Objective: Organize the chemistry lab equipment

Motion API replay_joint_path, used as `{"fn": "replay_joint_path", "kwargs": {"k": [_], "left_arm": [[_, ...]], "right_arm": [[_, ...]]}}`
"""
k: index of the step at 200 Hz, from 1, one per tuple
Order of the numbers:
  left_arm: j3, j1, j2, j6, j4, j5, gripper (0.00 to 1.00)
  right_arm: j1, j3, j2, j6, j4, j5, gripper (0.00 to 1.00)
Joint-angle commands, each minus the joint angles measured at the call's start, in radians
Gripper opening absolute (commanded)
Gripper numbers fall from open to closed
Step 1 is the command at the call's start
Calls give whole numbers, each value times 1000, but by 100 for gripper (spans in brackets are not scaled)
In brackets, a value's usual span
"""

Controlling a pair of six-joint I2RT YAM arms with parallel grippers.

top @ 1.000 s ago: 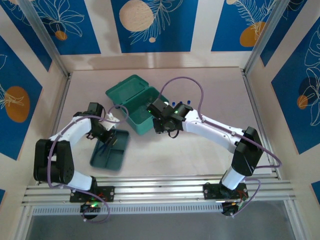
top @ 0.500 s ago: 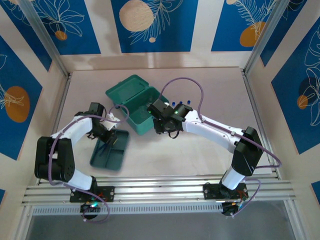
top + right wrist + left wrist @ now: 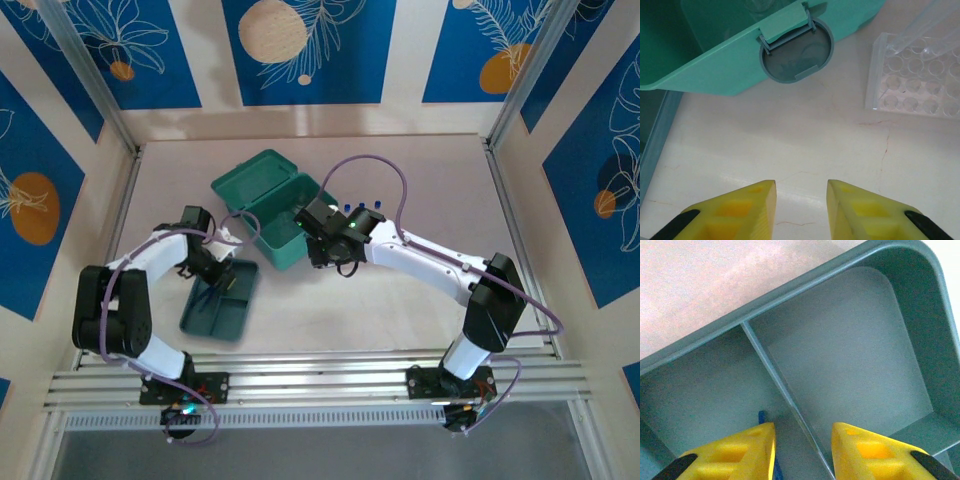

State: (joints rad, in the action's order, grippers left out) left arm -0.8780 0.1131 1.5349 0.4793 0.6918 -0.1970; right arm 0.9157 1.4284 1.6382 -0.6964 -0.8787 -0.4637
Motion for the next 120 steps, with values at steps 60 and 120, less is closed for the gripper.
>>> {"fn": "replay_joint_path", "kwargs": {"k": [60, 120], "left_arm": [[25, 20, 16, 15, -3, 36, 28], [22, 28, 29, 27, -2, 49, 24]], "right_arm": [[-9, -16, 0, -24, -3, -5, 33], [-12, -22, 5, -28, 4, 0, 32]]}}
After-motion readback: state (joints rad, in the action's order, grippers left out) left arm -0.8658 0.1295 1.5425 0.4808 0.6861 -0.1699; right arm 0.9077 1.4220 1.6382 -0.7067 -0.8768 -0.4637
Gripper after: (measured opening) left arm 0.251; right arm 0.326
